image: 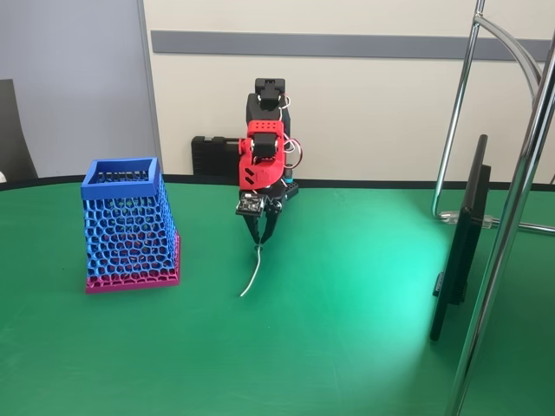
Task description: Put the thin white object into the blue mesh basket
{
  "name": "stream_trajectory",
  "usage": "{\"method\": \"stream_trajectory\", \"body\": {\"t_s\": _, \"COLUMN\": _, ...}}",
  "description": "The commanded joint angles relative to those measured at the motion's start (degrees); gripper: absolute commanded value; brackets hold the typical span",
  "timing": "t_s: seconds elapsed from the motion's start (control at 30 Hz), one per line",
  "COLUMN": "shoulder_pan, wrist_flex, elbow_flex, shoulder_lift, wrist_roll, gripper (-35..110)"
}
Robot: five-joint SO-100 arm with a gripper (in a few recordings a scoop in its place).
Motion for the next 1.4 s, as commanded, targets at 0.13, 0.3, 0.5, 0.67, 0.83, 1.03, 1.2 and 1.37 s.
{"method": "stream_trajectory", "body": {"t_s": 0.13, "shoulder_pan": 0.9, "wrist_flex": 0.4, "elbow_flex": -3.1, "shoulder_lift": -0.4, "wrist_roll": -5.5, "gripper": 11}}
{"method": "stream_trajectory", "body": {"t_s": 0.3, "shoulder_pan": 0.9, "wrist_flex": 0.7, "elbow_flex": -3.5, "shoulder_lift": -2.4, "wrist_roll": -7.7, "gripper": 11}}
{"method": "stream_trajectory", "body": {"t_s": 0.5, "shoulder_pan": 0.4, "wrist_flex": 0.7, "elbow_flex": -3.8, "shoulder_lift": -3.8, "wrist_roll": -9.0, "gripper": 11}}
{"method": "stream_trajectory", "body": {"t_s": 0.67, "shoulder_pan": 0.4, "wrist_flex": 0.7, "elbow_flex": -4.5, "shoulder_lift": -4.1, "wrist_roll": -8.1, "gripper": 11}}
{"method": "stream_trajectory", "body": {"t_s": 0.83, "shoulder_pan": 0.4, "wrist_flex": 0.7, "elbow_flex": -4.9, "shoulder_lift": -4.9, "wrist_roll": -7.2, "gripper": 11}}
{"method": "stream_trajectory", "body": {"t_s": 1.03, "shoulder_pan": 0.3, "wrist_flex": 0.7, "elbow_flex": -4.3, "shoulder_lift": -5.1, "wrist_roll": -6.8, "gripper": 11}}
{"method": "stream_trajectory", "body": {"t_s": 1.2, "shoulder_pan": 0.2, "wrist_flex": -0.8, "elbow_flex": -3.5, "shoulder_lift": -6.1, "wrist_roll": -6.1, "gripper": 10}}
{"method": "stream_trajectory", "body": {"t_s": 1.37, "shoulder_pan": -0.3, "wrist_flex": -1.4, "elbow_flex": -3.4, "shoulder_lift": -6.6, "wrist_roll": -5.3, "gripper": 10}}
